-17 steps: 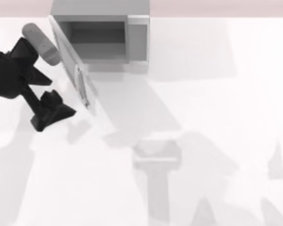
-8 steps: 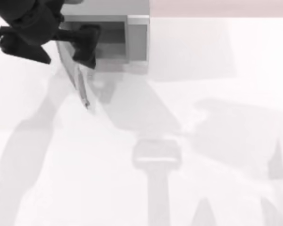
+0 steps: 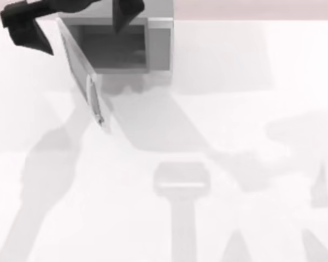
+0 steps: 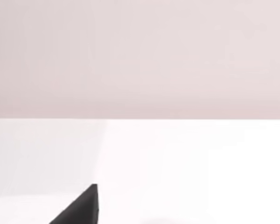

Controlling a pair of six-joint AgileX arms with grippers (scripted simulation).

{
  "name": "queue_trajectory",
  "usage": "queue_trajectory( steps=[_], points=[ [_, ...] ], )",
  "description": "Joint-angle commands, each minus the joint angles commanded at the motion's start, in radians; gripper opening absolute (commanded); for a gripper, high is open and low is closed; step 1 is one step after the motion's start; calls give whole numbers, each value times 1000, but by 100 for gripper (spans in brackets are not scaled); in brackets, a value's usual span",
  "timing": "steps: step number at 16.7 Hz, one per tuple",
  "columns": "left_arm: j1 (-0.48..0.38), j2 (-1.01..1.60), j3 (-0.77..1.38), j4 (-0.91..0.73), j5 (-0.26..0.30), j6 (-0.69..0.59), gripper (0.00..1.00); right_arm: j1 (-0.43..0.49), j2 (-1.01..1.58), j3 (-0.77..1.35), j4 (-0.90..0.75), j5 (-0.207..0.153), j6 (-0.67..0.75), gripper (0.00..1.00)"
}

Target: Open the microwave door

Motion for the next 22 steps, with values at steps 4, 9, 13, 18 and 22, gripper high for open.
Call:
queue_trajectory(
  steps=[4, 9, 13, 18, 22],
  points=[
    [-47, 59, 143, -120, -107, -189, 100, 0, 0, 0, 0, 0, 0, 100],
    [-55, 69, 168, -141, -126, -220, 100, 0, 0, 0, 0, 0, 0, 100],
    [-45, 60, 127, -104, -124, -211, 100, 0, 0, 0, 0, 0, 0, 100],
    [-19, 16, -114, 96, -121, -184, 100, 0, 0, 0, 0, 0, 0, 100],
    [3, -18, -320, 270, -117, -162, 100, 0, 0, 0, 0, 0, 0, 100]
  ],
)
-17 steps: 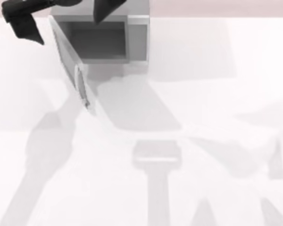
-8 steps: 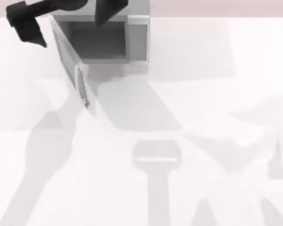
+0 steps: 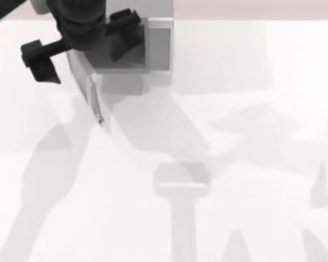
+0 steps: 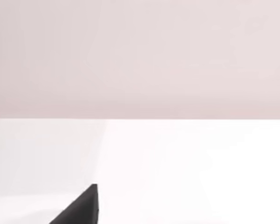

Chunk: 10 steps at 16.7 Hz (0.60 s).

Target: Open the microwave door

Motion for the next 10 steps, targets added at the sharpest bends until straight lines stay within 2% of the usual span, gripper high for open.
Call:
queue_trajectory(
  steps=[3, 7, 10],
  points=[
    [8, -8, -62, 59, 1, 8, 100, 0, 0, 0, 0, 0, 0, 100],
    [8, -8, -63, 60, 1, 8, 100, 0, 0, 0, 0, 0, 0, 100],
    [8, -8, -63, 60, 1, 8, 77, 0, 0, 0, 0, 0, 0, 100]
  ],
)
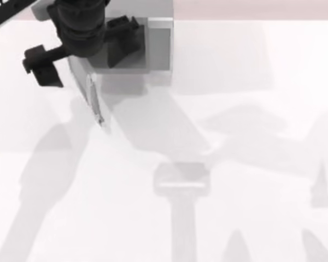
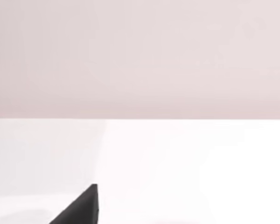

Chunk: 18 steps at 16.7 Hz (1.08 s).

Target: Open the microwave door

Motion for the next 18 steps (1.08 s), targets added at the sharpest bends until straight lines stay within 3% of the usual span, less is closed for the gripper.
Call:
queue_trajectory(
  steps=[10, 18],
  points=[
    [0, 0, 0, 0, 0, 0, 2, 0, 0, 0, 0, 0, 0, 100],
    [0, 0, 0, 0, 0, 0, 0, 0, 0, 0, 0, 0, 0, 100]
  ],
)
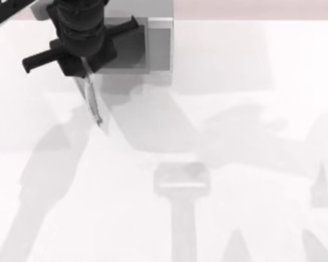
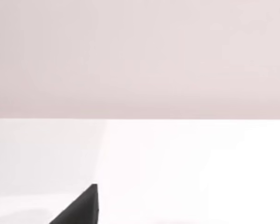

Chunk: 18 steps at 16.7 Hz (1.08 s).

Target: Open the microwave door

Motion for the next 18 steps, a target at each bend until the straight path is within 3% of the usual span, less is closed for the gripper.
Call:
queue_trajectory(
  steps=[4, 14, 18],
  points=[
    [6, 25, 39, -38, 22, 3, 0, 0, 0, 0, 0, 0, 0, 100],
    [82, 231, 479, -418, 236, 81, 0, 0, 0, 0, 0, 0, 0, 100],
    [85, 238, 492, -432, 245, 85, 0, 0, 0, 0, 0, 0, 0, 100]
  ],
)
